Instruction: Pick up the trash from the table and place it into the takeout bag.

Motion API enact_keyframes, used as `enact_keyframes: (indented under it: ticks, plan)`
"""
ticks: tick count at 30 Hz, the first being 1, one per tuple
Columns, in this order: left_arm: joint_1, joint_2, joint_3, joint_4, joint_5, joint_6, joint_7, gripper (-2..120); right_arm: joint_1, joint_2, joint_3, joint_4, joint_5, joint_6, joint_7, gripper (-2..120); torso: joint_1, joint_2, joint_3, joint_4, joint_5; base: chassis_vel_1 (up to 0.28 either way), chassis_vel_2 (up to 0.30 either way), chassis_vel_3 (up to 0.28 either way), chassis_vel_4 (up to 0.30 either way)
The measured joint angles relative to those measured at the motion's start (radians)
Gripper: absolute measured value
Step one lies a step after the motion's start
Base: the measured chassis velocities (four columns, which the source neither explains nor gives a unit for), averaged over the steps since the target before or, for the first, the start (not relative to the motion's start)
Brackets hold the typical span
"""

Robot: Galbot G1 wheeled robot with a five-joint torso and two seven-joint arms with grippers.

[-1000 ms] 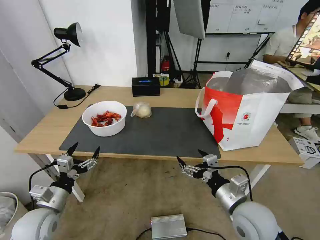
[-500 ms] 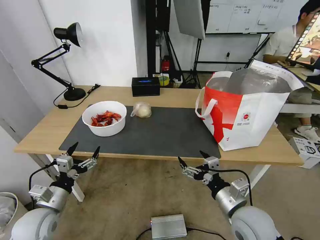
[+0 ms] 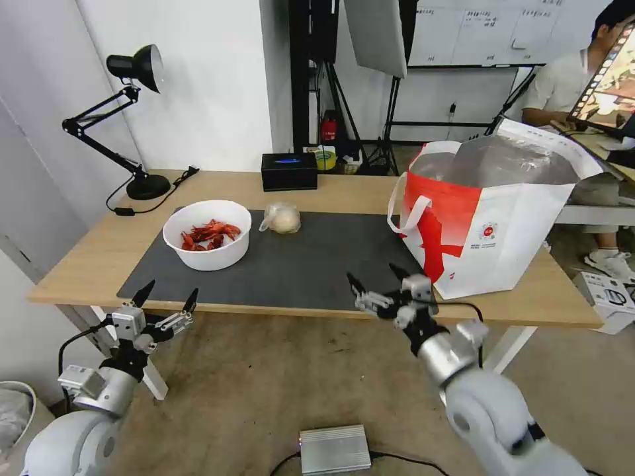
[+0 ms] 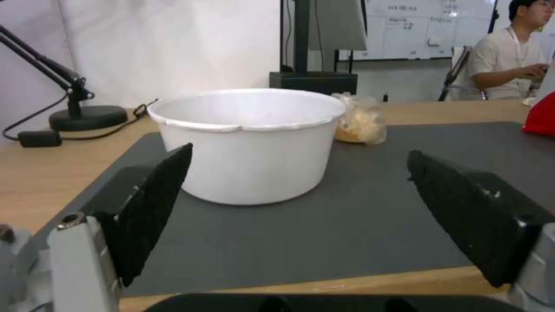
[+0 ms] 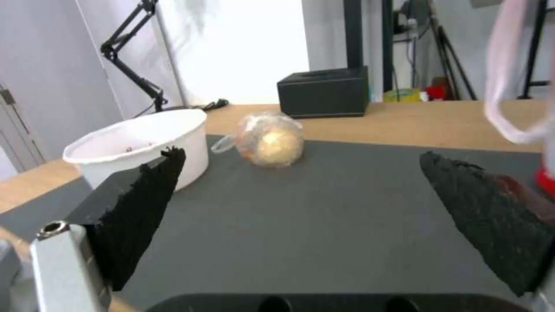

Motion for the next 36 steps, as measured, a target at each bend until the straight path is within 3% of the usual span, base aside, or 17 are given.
enact_keyframes:
  ticks: [13,24,36]
  plan:
    - [0.003,-0.009,-0.004,-0.003,0.006,0.000,-0.004,100,0.359,0.064,-0.122,-0.314,0.068,-0.042,-0.023,100,0.000,0.000,0.000,0.0000,0.0001,0.000,0.000,0.000,0.000]
    - [0.001,-0.015,0.000,0.007,0.010,-0.002,-0.004,100,0.664,0.173,-0.223,-0.672,0.103,-0.069,-0.094,100,0.000,0.000,0.000,0.0000,-0.0001,0.000,0.000,0.000,0.000]
    - [-0.001,-0.025,0.006,0.011,0.015,-0.003,-0.004,100,0.819,0.278,-0.271,-0.935,0.103,-0.112,-0.206,100,0.000,0.000,0.000,0.0000,-0.0002,0.000,0.000,0.000,0.000]
